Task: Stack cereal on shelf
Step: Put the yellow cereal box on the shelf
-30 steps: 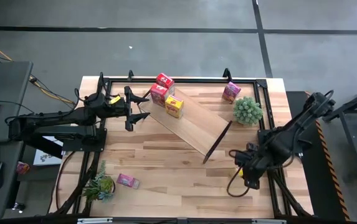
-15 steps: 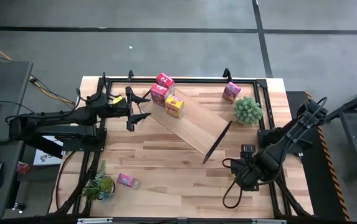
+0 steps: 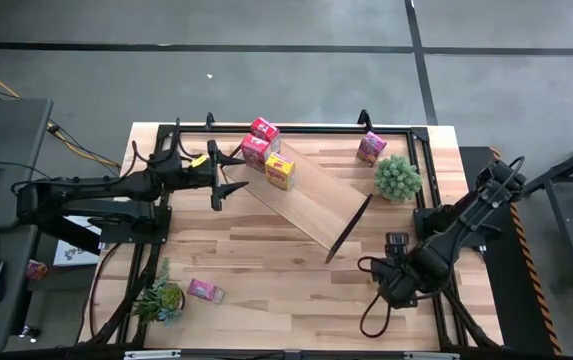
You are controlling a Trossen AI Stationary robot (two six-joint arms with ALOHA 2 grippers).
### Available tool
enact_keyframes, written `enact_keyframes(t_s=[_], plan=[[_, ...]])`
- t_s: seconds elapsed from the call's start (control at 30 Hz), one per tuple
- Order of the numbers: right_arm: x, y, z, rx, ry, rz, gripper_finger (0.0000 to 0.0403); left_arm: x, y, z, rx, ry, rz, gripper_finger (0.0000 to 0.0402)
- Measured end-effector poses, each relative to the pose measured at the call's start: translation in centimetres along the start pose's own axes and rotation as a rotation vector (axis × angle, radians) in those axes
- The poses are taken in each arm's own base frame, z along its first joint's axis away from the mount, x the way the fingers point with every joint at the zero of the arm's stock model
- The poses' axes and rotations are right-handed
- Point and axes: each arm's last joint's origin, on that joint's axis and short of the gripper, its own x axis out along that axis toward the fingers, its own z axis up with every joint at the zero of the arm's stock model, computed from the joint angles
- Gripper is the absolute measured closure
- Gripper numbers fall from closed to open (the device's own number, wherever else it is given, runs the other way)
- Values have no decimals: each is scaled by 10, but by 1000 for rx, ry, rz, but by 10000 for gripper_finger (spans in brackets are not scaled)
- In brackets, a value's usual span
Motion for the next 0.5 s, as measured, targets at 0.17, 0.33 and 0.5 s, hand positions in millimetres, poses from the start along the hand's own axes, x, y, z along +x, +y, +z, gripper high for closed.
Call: enact_keyframes(t_s=[0.17,0.33,0.5], plan=[[1,0,1,-23,-4,-7,130,-1,0,1,-4,-6,-1,135],[6,3,3,-39,22,-10,130,-5,-2,6,-5,-39,-30,135],[14,8,5,-53,64,-6,130,-13,-9,16,7,-114,-165,135]])
